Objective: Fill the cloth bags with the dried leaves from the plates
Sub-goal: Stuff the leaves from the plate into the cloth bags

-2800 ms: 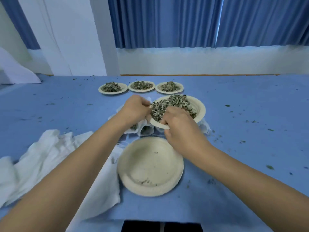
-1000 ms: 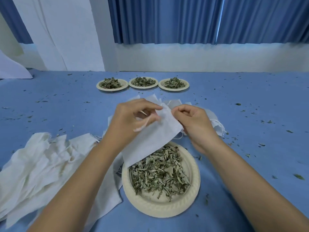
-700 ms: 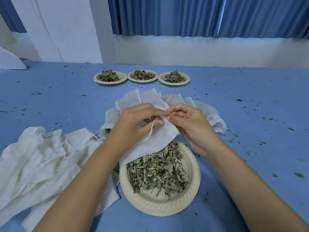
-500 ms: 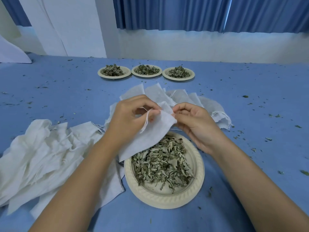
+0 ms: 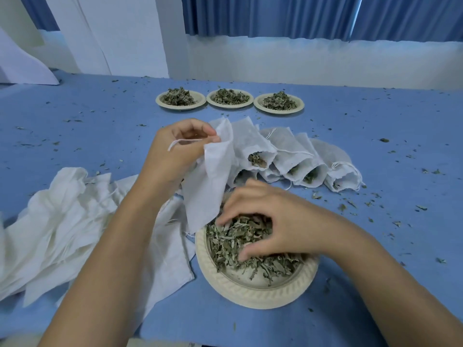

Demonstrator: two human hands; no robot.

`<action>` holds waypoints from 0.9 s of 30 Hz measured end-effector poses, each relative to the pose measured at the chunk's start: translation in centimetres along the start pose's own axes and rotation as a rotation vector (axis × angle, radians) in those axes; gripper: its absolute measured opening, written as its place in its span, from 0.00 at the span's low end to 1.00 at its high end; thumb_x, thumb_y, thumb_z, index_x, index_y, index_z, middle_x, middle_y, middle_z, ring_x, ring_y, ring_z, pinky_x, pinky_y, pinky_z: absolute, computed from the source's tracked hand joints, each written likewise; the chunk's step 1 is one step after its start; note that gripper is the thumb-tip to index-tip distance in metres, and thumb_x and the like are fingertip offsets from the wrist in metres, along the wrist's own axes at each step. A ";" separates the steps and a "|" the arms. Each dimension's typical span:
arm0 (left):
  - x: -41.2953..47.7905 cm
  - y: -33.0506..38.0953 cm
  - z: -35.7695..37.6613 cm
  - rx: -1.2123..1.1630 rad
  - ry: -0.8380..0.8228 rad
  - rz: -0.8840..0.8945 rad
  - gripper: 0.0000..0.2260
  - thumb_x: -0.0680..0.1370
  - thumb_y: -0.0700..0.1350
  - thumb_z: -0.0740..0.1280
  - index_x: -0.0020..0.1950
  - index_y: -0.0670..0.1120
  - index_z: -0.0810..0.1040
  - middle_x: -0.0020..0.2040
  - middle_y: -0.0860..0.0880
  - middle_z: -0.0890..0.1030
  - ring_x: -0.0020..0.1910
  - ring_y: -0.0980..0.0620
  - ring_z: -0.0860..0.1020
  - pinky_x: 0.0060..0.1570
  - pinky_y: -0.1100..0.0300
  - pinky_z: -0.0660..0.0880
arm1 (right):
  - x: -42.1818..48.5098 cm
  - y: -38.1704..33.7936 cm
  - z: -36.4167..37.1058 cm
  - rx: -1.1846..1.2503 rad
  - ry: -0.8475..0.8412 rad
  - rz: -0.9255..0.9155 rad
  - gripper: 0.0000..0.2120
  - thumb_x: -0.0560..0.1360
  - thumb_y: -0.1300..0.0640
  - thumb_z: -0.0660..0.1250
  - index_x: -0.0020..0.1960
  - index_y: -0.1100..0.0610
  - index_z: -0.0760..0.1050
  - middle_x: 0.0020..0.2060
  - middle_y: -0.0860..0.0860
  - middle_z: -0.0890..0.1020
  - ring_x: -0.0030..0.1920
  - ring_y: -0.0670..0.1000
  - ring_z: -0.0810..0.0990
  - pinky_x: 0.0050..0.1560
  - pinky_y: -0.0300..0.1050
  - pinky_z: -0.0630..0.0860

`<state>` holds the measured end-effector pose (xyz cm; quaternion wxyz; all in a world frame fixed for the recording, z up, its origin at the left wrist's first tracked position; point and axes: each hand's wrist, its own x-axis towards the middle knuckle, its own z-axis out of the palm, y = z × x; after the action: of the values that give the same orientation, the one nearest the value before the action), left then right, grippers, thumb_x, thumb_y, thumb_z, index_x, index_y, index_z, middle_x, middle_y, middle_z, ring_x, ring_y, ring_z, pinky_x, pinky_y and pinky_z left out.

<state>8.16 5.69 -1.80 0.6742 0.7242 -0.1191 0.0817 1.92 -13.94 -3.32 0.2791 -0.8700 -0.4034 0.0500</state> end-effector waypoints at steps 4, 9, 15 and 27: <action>0.1 0.7 -0.9 -0.170 0.086 0.079 0.10 0.66 0.37 0.68 0.34 0.51 0.84 0.34 0.54 0.82 0.33 0.57 0.78 0.38 0.65 0.74 | 0.2 -0.1 0.6 -0.062 -0.024 -0.023 0.15 0.70 0.55 0.75 0.57 0.54 0.81 0.49 0.48 0.79 0.53 0.46 0.72 0.58 0.37 0.67; 0.0 1.7 -3.3 -0.331 0.209 0.249 0.14 0.70 0.35 0.64 0.35 0.51 0.84 0.32 0.56 0.81 0.32 0.58 0.76 0.37 0.66 0.72 | 0.0 -0.2 -0.1 0.026 0.024 -0.025 0.08 0.71 0.62 0.74 0.49 0.58 0.83 0.44 0.49 0.82 0.47 0.42 0.76 0.52 0.34 0.71; -1.1 0.8 -0.8 0.231 -0.148 0.297 0.10 0.72 0.33 0.69 0.40 0.48 0.83 0.41 0.52 0.81 0.41 0.51 0.78 0.44 0.59 0.75 | -0.6 0.5 -1.7 0.242 0.222 0.011 0.06 0.68 0.63 0.75 0.45 0.58 0.84 0.42 0.47 0.83 0.46 0.46 0.81 0.50 0.36 0.74; -1.2 -0.9 0.9 0.218 -0.375 -0.039 0.07 0.70 0.41 0.73 0.42 0.54 0.86 0.41 0.49 0.86 0.41 0.54 0.83 0.46 0.64 0.77 | -0.8 1.3 -1.7 0.520 0.558 -0.028 0.09 0.69 0.70 0.71 0.46 0.60 0.80 0.45 0.55 0.83 0.49 0.53 0.82 0.54 0.45 0.78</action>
<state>7.23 4.92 -3.06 0.5593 0.7977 -0.2187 -0.0549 2.86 -15.96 -2.68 0.5902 -0.7447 -0.2976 -0.0920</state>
